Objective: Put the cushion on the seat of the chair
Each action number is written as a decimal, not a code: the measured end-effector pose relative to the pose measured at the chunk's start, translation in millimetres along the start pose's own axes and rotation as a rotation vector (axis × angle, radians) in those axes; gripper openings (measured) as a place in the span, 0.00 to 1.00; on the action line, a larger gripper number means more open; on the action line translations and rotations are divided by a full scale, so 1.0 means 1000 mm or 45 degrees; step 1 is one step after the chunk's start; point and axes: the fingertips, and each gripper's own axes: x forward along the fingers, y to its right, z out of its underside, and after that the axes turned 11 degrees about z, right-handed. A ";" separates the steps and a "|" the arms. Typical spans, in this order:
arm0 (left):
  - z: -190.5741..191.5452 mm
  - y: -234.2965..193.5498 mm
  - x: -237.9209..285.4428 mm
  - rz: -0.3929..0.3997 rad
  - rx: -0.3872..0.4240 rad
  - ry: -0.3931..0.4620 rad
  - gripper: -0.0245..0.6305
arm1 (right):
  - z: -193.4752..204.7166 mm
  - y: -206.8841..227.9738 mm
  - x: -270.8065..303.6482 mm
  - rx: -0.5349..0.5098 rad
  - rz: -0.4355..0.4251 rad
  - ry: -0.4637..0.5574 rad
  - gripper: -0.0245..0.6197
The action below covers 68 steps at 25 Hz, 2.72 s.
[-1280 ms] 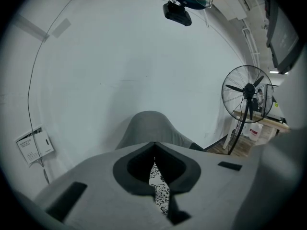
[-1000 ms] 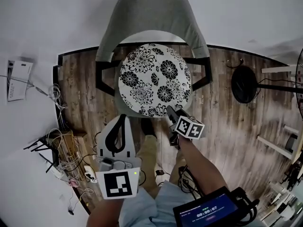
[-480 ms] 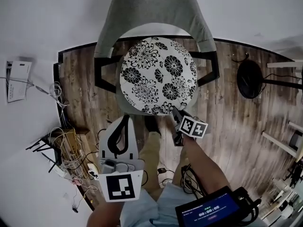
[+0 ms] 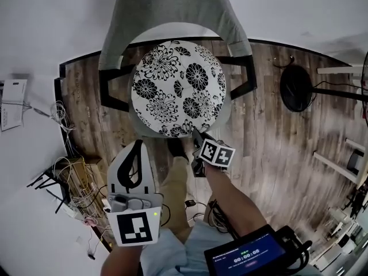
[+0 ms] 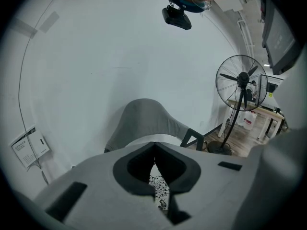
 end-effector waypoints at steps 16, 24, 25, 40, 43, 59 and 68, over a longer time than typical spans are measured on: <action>-0.013 0.019 0.004 0.015 0.019 0.030 0.05 | 0.000 0.057 -0.027 -0.027 -0.042 -0.060 0.63; -0.038 0.054 -0.023 -0.045 0.033 0.117 0.05 | -0.047 0.046 -0.104 -0.172 -0.147 0.094 0.59; -0.044 0.060 -0.028 -0.058 0.029 0.130 0.05 | -0.055 0.039 -0.121 -0.197 -0.176 0.124 0.59; -0.222 0.172 -0.135 -0.236 0.131 0.616 0.05 | -0.192 -0.160 -0.483 -0.887 -0.577 0.993 0.05; -0.244 0.195 -0.149 -0.251 0.176 0.686 0.05 | -0.197 -0.170 -0.532 -1.017 -0.557 1.165 0.05; -0.254 0.248 -0.167 -0.290 0.265 0.739 0.05 | -0.175 -0.172 -0.591 -1.201 -0.594 1.329 0.04; -0.250 0.246 -0.163 -0.295 0.271 0.716 0.05 | -0.178 -0.175 -0.590 -1.196 -0.607 1.337 0.04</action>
